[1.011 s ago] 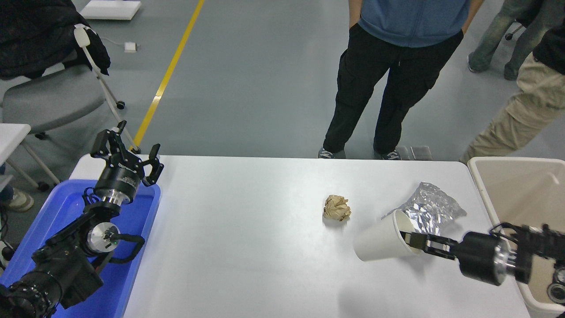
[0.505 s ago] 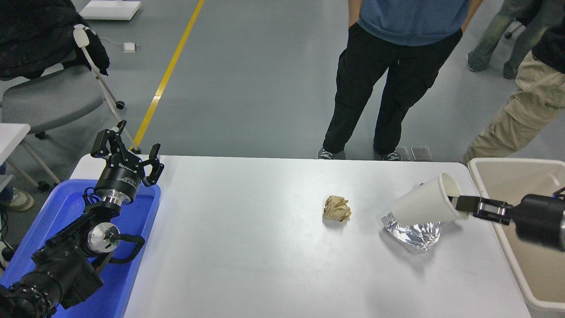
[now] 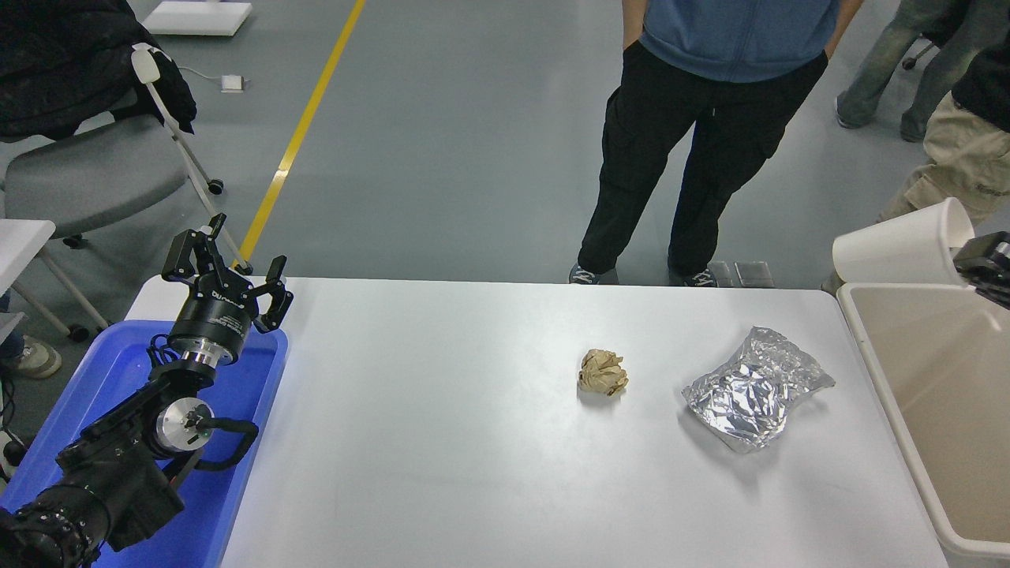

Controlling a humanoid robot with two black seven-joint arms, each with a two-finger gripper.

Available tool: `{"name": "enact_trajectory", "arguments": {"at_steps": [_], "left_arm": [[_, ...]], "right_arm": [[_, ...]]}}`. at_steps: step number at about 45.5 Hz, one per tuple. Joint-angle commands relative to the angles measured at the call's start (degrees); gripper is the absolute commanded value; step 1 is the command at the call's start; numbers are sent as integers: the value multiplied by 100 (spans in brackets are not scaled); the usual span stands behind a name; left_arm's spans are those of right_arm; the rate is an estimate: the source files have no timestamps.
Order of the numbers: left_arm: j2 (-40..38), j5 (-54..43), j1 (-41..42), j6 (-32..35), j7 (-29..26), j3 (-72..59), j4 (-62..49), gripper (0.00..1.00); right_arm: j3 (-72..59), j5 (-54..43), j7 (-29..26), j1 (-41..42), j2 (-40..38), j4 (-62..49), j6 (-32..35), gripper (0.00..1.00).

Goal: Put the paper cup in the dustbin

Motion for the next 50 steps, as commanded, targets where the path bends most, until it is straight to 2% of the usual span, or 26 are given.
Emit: {"name": "enact_trajectory", "arguments": {"at_steps": [1,4,9,14,21,24,29,38,50], "left_arm": [[-8,-1,0,0,-4,0,-1,100],[-8,-1,0,9,4,0,-1,100],[1,-1,0,9,4,0,-1,100],[1,-1,0,9,-4,0,8,100],[1,-1,0,9,-4,0,-1,100],[1,-1,0,9,-4,0,8,100],[1,-1,0,9,-4,0,8,100],[1,-1,0,9,-4,0,8,100],[1,-1,0,9,-4,0,8,100]], "right_arm": [[-762,2168,-39,-269,463,-1600,68,0],[-850,2713,-144,-453,621,-1785,68,0],[-851,3899,-627,-849,964,-2083,-29,0],[-833,5025,-997,-1323,1526,-2768,-55,0],[-737,6256,-1542,-1912,2256,-3525,-108,0],[-605,6634,-1709,-2176,2589,-3806,-344,0],[44,6793,-2060,-2703,3240,-4473,-802,0],[1670,6284,-2483,-3301,4304,-5933,-1145,0],[2902,5923,-2491,-3337,4550,-6092,-1848,0]]}}
